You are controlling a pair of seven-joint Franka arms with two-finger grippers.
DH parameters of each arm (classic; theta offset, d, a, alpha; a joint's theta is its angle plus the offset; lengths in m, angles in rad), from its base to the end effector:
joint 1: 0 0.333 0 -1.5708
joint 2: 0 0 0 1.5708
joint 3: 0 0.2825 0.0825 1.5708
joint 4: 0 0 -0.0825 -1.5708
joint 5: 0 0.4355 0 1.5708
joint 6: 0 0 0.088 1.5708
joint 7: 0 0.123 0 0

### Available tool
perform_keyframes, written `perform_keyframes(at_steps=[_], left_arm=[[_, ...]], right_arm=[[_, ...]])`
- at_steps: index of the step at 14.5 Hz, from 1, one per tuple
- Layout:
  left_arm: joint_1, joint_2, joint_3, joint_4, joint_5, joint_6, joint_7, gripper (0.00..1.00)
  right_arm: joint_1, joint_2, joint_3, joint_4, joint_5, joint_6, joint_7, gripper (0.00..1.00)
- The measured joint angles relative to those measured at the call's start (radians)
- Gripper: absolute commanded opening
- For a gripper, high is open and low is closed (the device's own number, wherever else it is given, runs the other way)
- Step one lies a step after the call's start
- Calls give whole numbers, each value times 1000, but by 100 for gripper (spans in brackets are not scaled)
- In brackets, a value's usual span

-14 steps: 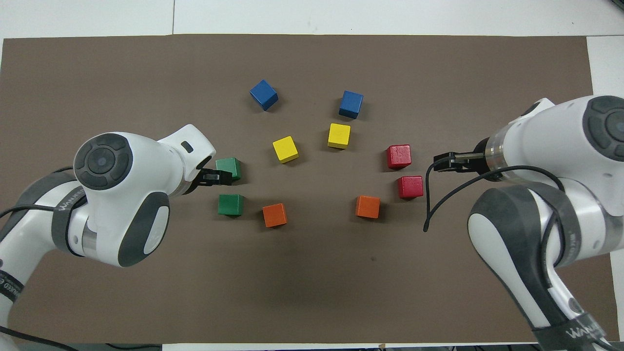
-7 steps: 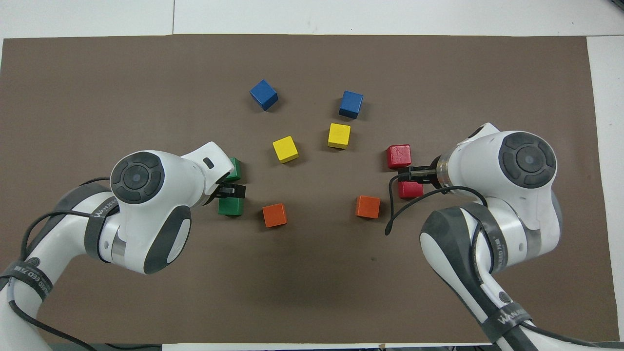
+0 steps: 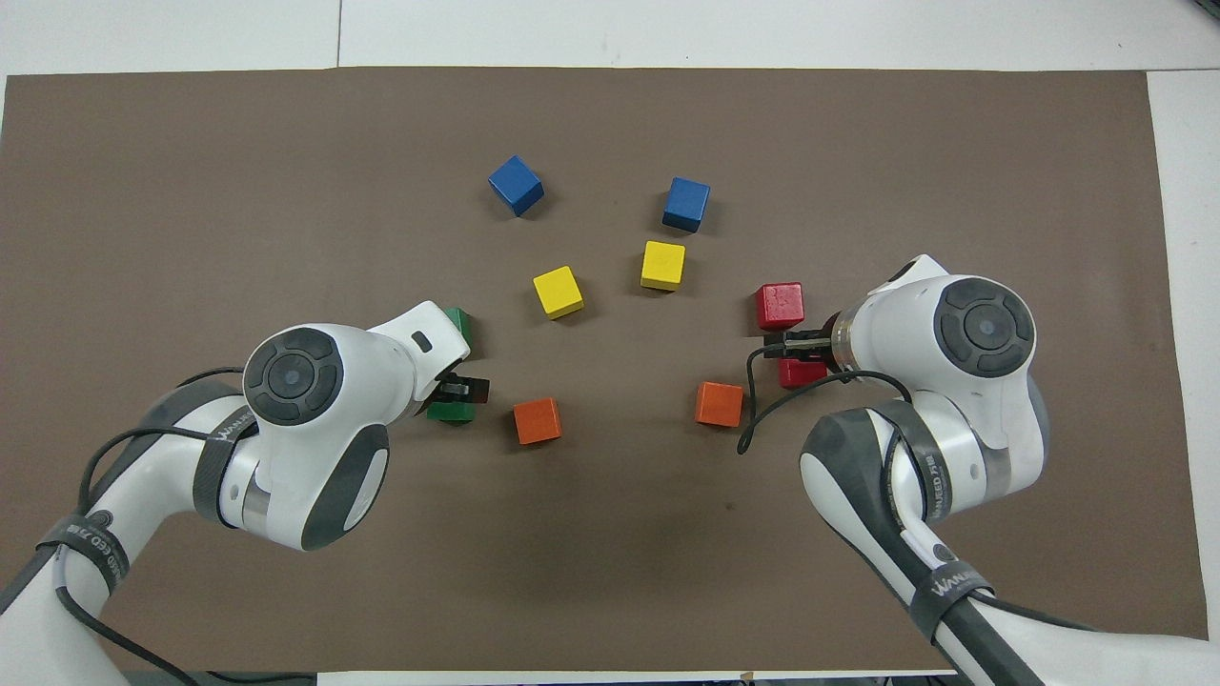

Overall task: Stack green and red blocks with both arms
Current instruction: 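Grasp the green block with the left gripper while the right grasps red, then carry the green block outward with the left gripper while the right carries red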

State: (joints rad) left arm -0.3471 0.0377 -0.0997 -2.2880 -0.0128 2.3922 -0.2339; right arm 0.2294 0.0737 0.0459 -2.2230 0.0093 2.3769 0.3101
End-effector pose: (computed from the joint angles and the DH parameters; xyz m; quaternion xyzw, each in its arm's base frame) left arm 0.5073 -0.2436 0.2571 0.9942 -0.1016 0.0293 0.0171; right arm 0.5591 0.1583 0.2658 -0.9990 0.0207 -0.0370 0.0164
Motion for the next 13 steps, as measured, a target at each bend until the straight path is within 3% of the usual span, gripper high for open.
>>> perform_keyframes(at_steps=[9, 12, 13], left_arm=[[-12, 66, 0, -2, 0, 50, -1, 96], [-22, 76, 0, -2, 0, 52, -1, 81], [-25, 81, 0, -2, 0, 55, -2, 67]], right_arm=[[0, 16, -1, -57, 0, 85, 0, 100], [0, 16, -1, -61, 0, 85, 0, 100], [0, 18, -1, -64, 0, 85, 0, 100]])
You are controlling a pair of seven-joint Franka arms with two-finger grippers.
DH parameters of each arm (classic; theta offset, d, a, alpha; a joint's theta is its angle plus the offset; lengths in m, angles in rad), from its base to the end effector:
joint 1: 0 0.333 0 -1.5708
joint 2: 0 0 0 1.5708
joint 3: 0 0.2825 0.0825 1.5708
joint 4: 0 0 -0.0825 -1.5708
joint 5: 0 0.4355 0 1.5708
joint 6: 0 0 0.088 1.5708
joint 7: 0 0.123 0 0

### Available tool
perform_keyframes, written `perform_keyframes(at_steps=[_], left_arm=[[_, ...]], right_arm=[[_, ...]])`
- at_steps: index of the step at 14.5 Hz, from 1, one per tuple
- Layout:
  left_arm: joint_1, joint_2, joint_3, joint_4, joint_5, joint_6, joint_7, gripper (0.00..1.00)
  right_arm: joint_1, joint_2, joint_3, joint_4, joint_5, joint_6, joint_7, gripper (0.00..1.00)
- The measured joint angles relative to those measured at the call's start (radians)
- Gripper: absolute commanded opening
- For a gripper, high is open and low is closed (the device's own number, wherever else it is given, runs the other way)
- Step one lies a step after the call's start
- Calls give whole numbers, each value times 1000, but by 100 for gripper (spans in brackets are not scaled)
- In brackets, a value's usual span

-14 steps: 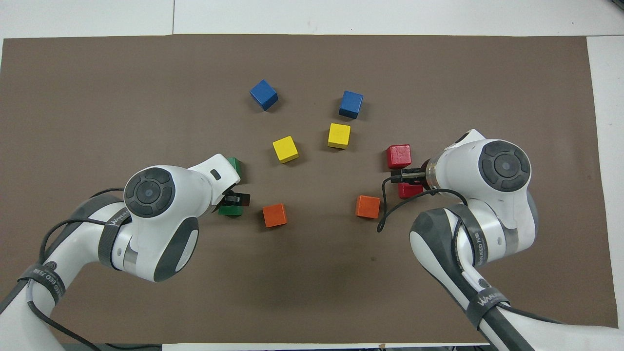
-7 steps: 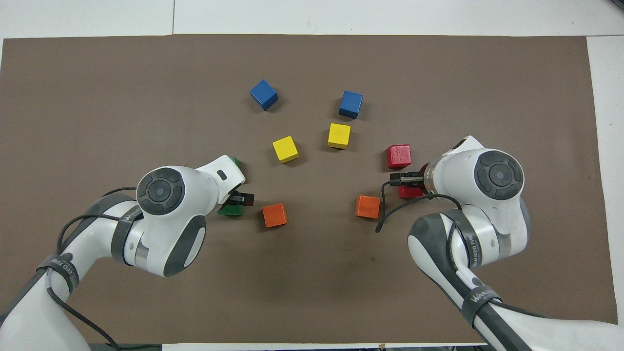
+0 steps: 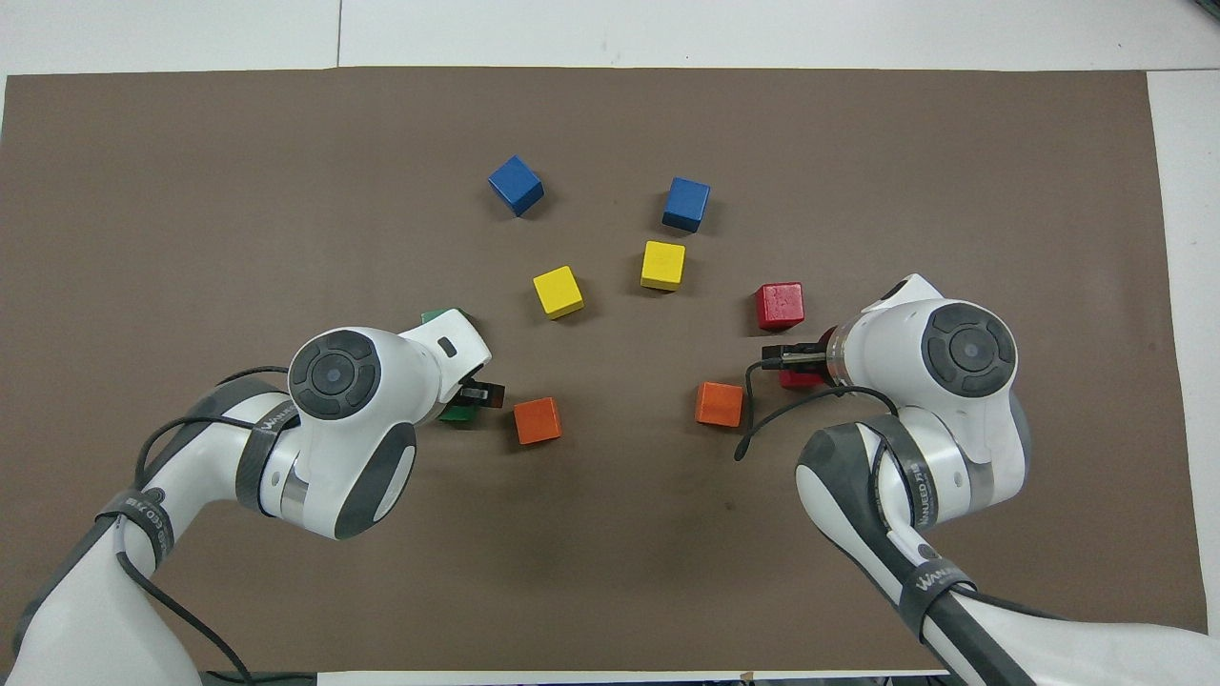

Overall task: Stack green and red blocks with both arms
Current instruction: 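Carry the green block outward with the left gripper while the right carries red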

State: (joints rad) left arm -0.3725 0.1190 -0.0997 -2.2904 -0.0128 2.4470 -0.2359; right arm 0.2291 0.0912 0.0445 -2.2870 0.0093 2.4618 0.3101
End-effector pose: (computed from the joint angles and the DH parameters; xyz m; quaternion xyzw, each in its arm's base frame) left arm 0.4987 -0.2560 0.2157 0.9934 -0.1126 0.0144 0.0161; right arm 0.5454 0.1535 0.2340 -0.9989 0.0219 -0.0386 0.0169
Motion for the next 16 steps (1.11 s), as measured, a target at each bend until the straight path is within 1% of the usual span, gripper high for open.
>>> perform_keyframes(at_steps=[2, 5, 6, 8, 9, 10, 11, 12, 13, 15, 16], left_arm=[[-7, 7, 0, 0, 0, 2, 0, 0], [-12, 10, 1, 0, 0, 2, -1, 0], [-12, 10, 2, 1, 0, 2, -1, 0], [-10, 9, 14, 20, 0, -10, -2, 0], [1, 6, 20, 47, 0, -40, -2, 0], [21, 1, 24, 85, 0, -88, -2, 0], [51, -9, 27, 126, 0, -138, 1, 0], [91, -23, 28, 161, 1, -178, 15, 0], [144, -41, 30, 185, 1, -206, 49, 0], [266, -69, 35, 197, 1, -226, 156, 0], [329, -74, 37, 197, 1, -228, 224, 0]], right_arm=[[0, 6, 0, -3, 0, 3, 0, 100], [0, 21, 0, -6, 0, 24, 0, 100], [0, 26, 0, -6, 0, 28, 0, 95], [1, 29, 0, -6, 0, 30, 0, 52], [1, 29, 1, -6, 0, 30, -1, 36], [1, 29, 2, -6, 0, 30, -1, 24], [1, 29, 2, -5, 0, 30, -1, 18], [2, 29, 2, -5, 0, 30, -2, 15], [1, 29, 2, -5, 0, 30, -2, 15], [-2, 28, -1, 10, 0, 17, -18, 15], [-14, 26, -4, 38, -1, -24, -51, 15]])
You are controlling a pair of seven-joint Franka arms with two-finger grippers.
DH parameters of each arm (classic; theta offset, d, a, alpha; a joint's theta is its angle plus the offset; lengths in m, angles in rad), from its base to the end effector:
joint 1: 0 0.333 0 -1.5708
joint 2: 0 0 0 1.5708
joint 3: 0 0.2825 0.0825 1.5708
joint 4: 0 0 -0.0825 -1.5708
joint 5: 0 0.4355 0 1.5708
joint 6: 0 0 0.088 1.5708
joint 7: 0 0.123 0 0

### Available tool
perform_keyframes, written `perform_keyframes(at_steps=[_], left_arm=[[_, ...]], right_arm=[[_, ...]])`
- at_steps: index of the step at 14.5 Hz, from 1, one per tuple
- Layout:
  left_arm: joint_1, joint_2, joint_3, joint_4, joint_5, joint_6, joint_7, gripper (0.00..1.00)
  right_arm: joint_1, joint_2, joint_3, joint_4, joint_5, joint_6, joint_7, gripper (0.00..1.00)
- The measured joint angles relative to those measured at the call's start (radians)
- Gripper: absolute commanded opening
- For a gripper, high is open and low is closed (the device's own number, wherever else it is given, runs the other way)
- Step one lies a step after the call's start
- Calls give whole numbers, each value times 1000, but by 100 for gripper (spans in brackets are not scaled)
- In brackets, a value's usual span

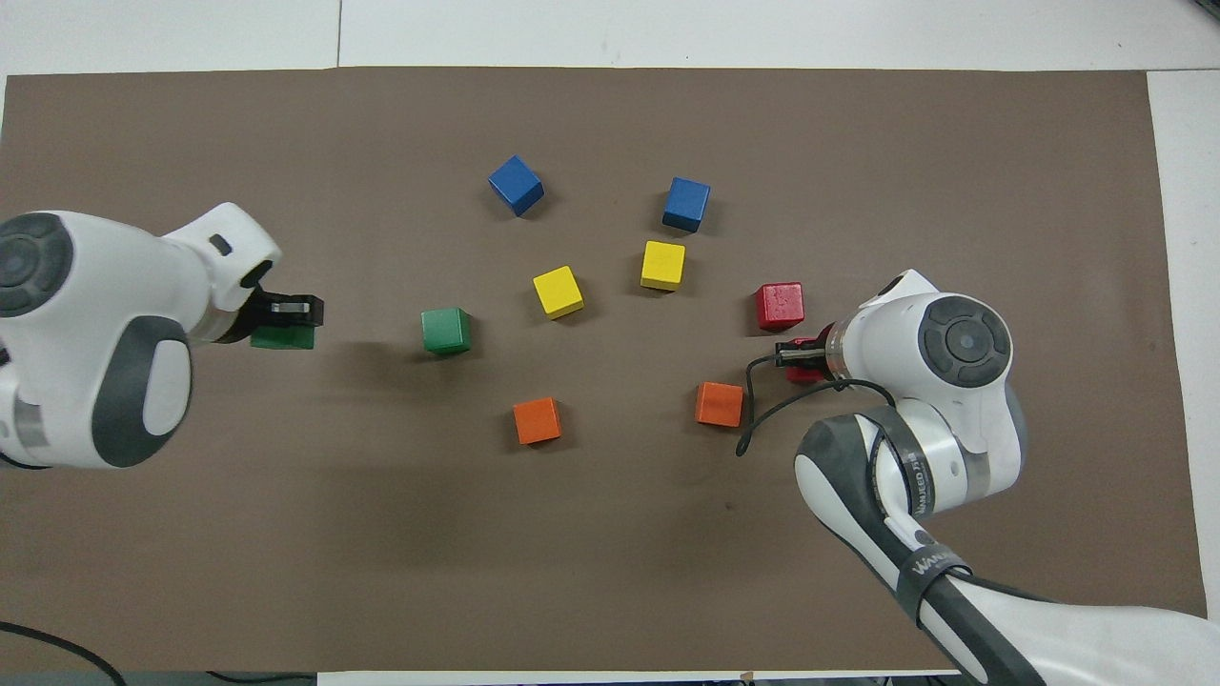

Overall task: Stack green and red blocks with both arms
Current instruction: 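Carry the green block outward with the left gripper while the right carries red, then lower the green block and open the left gripper while the right holds red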

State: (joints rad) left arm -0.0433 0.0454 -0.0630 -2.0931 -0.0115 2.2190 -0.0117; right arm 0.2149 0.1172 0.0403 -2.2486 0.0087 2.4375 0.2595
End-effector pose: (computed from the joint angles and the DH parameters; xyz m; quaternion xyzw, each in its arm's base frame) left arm 0.6009 -0.0646 0.3314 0.9982 -0.0439 0.0398 0.0085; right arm 0.5567 0.1457 0.2345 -0.9993 0.0056 -0.0334 0.0142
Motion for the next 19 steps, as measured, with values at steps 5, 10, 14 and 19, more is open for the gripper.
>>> perform_keyframes(at_steps=[5, 10, 14, 19], left_arm=[[258, 3, 4, -9, 0, -1, 296, 0], [314, 45, -3, -37, 0, 56, 349, 0], [315, 99, -7, -47, 0, 110, 349, 0], [316, 158, -6, -48, 0, 154, 327, 0]], right_arm=[[-244, -2, -11, 192, 0, -167, -368, 15], [-330, 29, -12, 207, 0, -147, -439, 15], [-342, 63, -12, 207, 0, -116, -448, 15], [-379, 99, -12, 207, 0, -73, -506, 15]])
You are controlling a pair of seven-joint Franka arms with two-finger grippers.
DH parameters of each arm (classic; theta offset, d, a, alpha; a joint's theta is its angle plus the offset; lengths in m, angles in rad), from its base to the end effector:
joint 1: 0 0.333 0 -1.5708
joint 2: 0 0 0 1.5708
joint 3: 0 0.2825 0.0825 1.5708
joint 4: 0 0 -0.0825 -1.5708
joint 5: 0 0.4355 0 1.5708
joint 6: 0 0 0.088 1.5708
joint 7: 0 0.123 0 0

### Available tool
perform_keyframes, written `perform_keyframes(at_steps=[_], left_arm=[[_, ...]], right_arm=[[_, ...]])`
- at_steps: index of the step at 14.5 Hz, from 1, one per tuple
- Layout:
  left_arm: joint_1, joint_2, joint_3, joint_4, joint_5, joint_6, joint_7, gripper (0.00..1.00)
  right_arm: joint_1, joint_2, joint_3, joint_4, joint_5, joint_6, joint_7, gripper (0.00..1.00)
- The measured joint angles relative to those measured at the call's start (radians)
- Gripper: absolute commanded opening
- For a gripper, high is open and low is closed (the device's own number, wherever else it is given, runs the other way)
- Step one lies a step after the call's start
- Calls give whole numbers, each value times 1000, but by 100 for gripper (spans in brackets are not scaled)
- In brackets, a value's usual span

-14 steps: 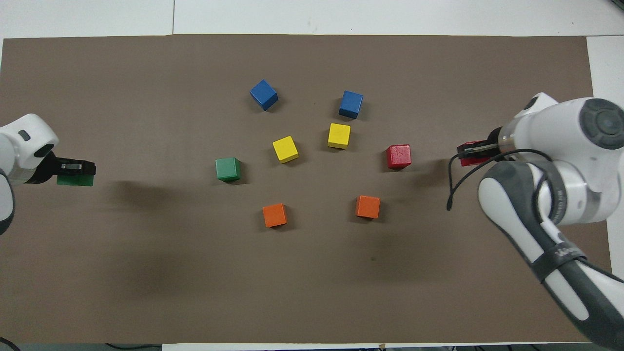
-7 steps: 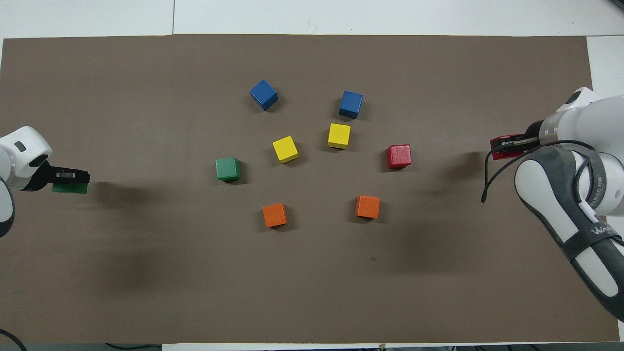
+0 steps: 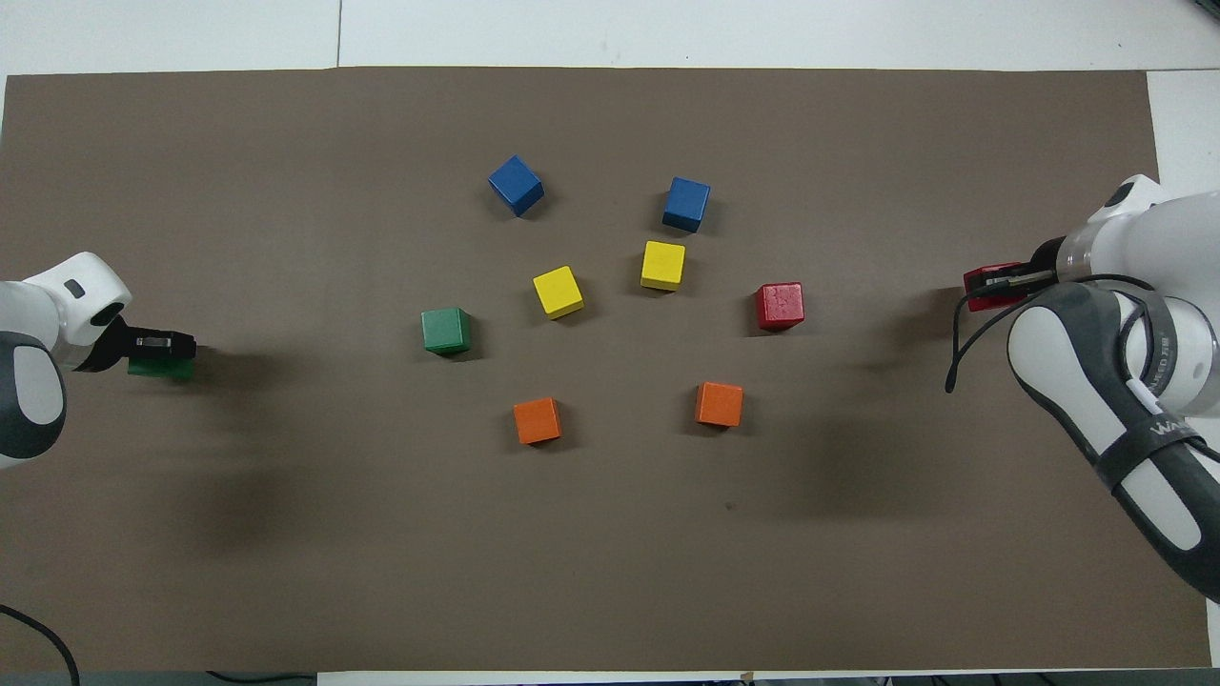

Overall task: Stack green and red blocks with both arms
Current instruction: 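Lower the green block and open the left gripper while the right holds red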

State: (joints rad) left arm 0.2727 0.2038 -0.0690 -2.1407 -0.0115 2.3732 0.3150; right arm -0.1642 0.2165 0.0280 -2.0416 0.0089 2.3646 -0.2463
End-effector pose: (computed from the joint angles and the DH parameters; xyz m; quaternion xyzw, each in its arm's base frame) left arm 0.5865 0.1203 0.2275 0.9985 -0.0507 0.0169 0.0069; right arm 0.6250 -0.0854 0.2658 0.9972 0.0515 0.0535 0.0040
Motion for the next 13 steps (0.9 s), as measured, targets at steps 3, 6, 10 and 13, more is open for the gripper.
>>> perform_keyframes(at_steps=[3, 6, 10, 13], left_arm=[[0, 18, 0, 0, 0, 9, -13, 0], [0, 21, 0, 0, 0, 13, -17, 0], [0, 22, 0, 0, 0, 24, -16, 100], [0, 22, 0, 1, 0, 29, -3, 100]], right_arm=[[-6, 5, 0, 0, 0, 4, -3, 15], [-6, 13, 1, -1, 0, 15, -3, 15], [-6, 34, 1, -4, 0, 48, -3, 15], [-6, 49, 1, -4, 0, 60, -3, 15]])
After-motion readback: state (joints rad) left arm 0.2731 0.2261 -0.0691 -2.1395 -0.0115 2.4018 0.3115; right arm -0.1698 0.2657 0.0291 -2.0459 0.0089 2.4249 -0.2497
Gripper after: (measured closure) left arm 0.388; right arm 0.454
